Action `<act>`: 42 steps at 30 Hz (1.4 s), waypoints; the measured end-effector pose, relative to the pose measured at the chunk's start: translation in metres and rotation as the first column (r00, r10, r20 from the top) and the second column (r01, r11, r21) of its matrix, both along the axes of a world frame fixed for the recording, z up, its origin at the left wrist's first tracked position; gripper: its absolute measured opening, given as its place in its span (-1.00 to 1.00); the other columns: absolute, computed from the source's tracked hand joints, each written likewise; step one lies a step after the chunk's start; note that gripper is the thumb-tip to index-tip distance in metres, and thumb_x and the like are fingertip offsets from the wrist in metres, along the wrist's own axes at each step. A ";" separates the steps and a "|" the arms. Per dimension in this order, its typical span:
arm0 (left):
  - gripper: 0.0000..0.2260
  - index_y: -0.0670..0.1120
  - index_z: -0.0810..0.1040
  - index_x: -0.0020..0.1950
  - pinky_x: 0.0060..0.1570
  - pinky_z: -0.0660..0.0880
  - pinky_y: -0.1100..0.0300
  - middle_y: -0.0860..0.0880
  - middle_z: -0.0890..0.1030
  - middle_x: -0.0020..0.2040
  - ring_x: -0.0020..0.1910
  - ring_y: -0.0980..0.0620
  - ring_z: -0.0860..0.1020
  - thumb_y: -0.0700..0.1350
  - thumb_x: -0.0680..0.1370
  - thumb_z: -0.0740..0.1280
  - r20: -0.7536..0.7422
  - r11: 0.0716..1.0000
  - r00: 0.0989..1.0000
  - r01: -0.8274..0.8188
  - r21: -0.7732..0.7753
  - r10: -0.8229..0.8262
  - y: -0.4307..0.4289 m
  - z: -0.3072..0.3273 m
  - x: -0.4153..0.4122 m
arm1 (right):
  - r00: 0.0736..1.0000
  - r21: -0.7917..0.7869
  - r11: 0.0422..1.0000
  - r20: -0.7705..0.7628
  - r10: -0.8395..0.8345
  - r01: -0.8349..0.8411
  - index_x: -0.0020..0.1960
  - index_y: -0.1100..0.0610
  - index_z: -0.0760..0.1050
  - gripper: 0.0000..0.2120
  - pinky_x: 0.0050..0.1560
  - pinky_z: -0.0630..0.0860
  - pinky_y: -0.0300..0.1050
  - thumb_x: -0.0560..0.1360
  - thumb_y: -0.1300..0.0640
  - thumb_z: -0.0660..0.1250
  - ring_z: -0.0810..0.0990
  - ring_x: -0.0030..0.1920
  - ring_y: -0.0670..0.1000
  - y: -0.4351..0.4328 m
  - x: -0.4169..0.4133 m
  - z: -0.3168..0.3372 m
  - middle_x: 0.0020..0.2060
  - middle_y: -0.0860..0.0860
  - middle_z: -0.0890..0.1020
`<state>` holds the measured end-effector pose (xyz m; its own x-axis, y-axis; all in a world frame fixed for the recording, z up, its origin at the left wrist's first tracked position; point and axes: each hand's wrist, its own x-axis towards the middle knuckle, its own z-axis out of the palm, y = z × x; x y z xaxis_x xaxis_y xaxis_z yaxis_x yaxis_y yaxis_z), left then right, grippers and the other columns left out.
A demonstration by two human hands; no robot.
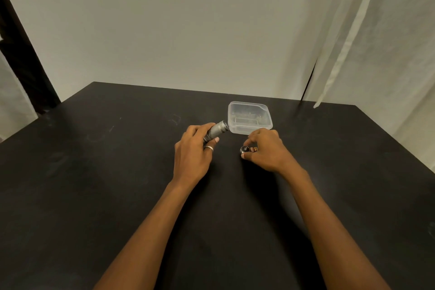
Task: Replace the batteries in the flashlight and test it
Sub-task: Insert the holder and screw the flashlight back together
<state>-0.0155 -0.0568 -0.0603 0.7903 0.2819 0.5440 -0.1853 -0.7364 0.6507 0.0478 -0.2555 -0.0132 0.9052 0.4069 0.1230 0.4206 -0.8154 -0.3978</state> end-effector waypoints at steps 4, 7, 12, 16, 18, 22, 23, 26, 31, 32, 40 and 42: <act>-0.66 0.14 0.51 0.38 0.10 0.56 -0.12 0.10 0.53 0.15 0.05 0.08 0.55 -0.02 0.61 0.38 -0.002 1.000 1.000 0.006 -0.004 -0.006 0.000 0.000 -0.001 | 1.000 0.335 0.942 0.005 -0.009 0.007 0.05 0.04 0.70 -0.86 0.03 0.50 -0.29 0.50 0.13 0.51 0.59 0.06 -0.16 0.002 -0.008 0.009 0.03 -0.13 0.67; -0.66 0.15 0.51 0.39 0.09 0.56 -0.13 0.11 0.52 0.15 0.05 0.07 0.54 -0.02 0.61 0.38 -0.007 1.000 1.000 0.008 -0.004 -0.009 0.000 0.000 0.000 | 0.990 0.638 0.764 -0.138 -0.013 0.099 0.18 0.08 0.67 -0.78 0.10 0.62 -0.19 0.53 0.18 0.48 0.68 0.08 -0.10 0.005 -0.009 0.012 0.06 -0.07 0.71; -0.65 0.14 0.51 0.39 0.08 0.57 -0.13 0.09 0.53 0.15 0.06 0.06 0.55 -0.03 0.61 0.39 -0.003 1.000 1.000 0.012 0.002 -0.012 0.000 0.000 0.000 | 0.924 0.851 0.470 -0.345 0.167 0.233 0.28 0.17 0.63 -0.72 0.21 0.65 -0.03 0.60 0.31 0.37 0.71 0.16 0.06 0.012 -0.013 0.017 0.16 0.13 0.69; -0.65 0.13 0.52 0.39 0.07 0.57 -0.13 0.08 0.54 0.15 0.06 0.06 0.55 -0.03 0.60 0.40 0.000 1.000 1.000 0.007 0.018 -0.007 0.000 0.000 0.000 | 0.903 0.857 0.450 -0.374 0.212 0.250 0.36 0.16 0.57 -0.62 0.29 0.61 0.06 0.56 0.30 0.43 0.69 0.21 0.11 0.015 -0.012 0.012 0.22 0.16 0.65; -0.65 0.12 0.53 0.38 0.08 0.57 -0.13 0.07 0.53 0.15 0.07 0.05 0.55 -0.05 0.60 0.40 -0.005 1.000 1.000 0.005 0.024 -0.005 0.000 -0.001 0.001 | 0.932 0.826 0.518 -0.336 0.136 0.222 0.31 0.09 0.59 -0.61 0.28 0.61 0.09 0.50 0.22 0.52 0.67 0.23 0.09 0.015 -0.011 0.010 0.18 0.09 0.65; -0.64 0.09 0.54 0.39 0.09 0.56 -0.10 0.04 0.53 0.16 0.09 0.04 0.51 -0.09 0.59 0.41 -0.012 0.999 1.000 0.008 0.032 -0.008 0.001 -0.001 0.001 | 0.959 0.795 0.579 -0.274 0.078 0.180 0.19 0.10 0.62 -0.71 0.20 0.64 -0.06 0.48 0.22 0.54 0.67 0.15 0.01 0.013 -0.013 0.014 0.10 0.00 0.69; -0.64 0.08 0.54 0.39 0.09 0.56 -0.09 0.04 0.52 0.16 0.09 0.04 0.51 -0.10 0.59 0.42 -0.012 0.999 1.000 0.006 0.034 -0.006 0.001 -0.001 0.001 | 0.959 0.796 0.584 -0.266 0.098 0.161 0.17 0.11 0.63 -0.72 0.18 0.64 -0.10 0.48 0.24 0.54 0.69 0.13 -0.01 0.013 -0.014 0.015 0.07 -0.01 0.71; -0.63 0.07 0.55 0.39 0.08 0.56 -0.07 0.04 0.52 0.16 0.09 0.03 0.50 -0.11 0.59 0.42 -0.013 0.999 1.000 0.003 0.042 -0.003 0.001 -0.001 0.000 | 0.955 0.789 0.604 -0.253 0.157 0.110 0.15 0.11 0.65 -0.73 0.07 0.63 -0.25 0.48 0.31 0.52 0.72 0.06 -0.07 0.013 -0.016 0.015 0.00 -0.06 0.73; -0.62 0.03 0.55 0.39 0.07 0.55 -0.04 0.01 0.53 0.16 0.10 0.01 0.50 -0.15 0.58 0.43 -0.002 0.998 1.000 0.004 0.059 -0.004 -0.001 0.000 0.000 | 0.967 0.739 0.673 -0.197 0.160 0.040 0.15 0.06 0.69 -0.74 0.13 0.59 -0.30 0.51 0.31 0.48 0.69 0.10 -0.10 0.014 -0.013 0.012 0.05 -0.06 0.72; -0.62 0.02 0.56 0.39 0.07 0.55 -0.04 0.01 0.54 0.16 0.10 0.01 0.49 -0.15 0.58 0.43 -0.002 0.998 1.000 0.006 0.064 -0.006 -0.001 0.000 -0.001 | 0.968 0.731 0.682 -0.193 0.161 0.033 0.17 0.07 0.69 -0.73 0.16 0.59 -0.27 0.52 0.30 0.48 0.69 0.11 -0.08 0.013 -0.012 0.011 0.07 -0.04 0.72; -0.62 0.02 0.56 0.39 0.05 0.54 -0.02 0.01 0.52 0.15 0.08 0.01 0.48 -0.16 0.57 0.44 -0.013 0.994 1.000 0.016 0.108 -0.015 -0.001 0.000 -0.001 | 0.970 0.740 0.673 -0.167 0.177 0.004 0.19 0.08 0.68 -0.73 0.13 0.61 -0.30 0.52 0.29 0.48 0.71 0.07 -0.16 0.014 -0.012 0.010 0.03 -0.08 0.75; -0.62 0.02 0.57 0.39 0.04 0.53 -0.01 0.00 0.52 0.14 0.07 0.01 0.48 -0.15 0.57 0.44 -0.011 0.993 1.000 0.016 0.116 -0.015 -0.001 0.000 -0.001 | 0.969 0.741 0.671 -0.171 0.179 0.007 0.18 0.08 0.68 -0.73 0.13 0.62 -0.28 0.52 0.28 0.49 0.71 0.07 -0.15 0.014 -0.012 0.010 0.02 -0.07 0.75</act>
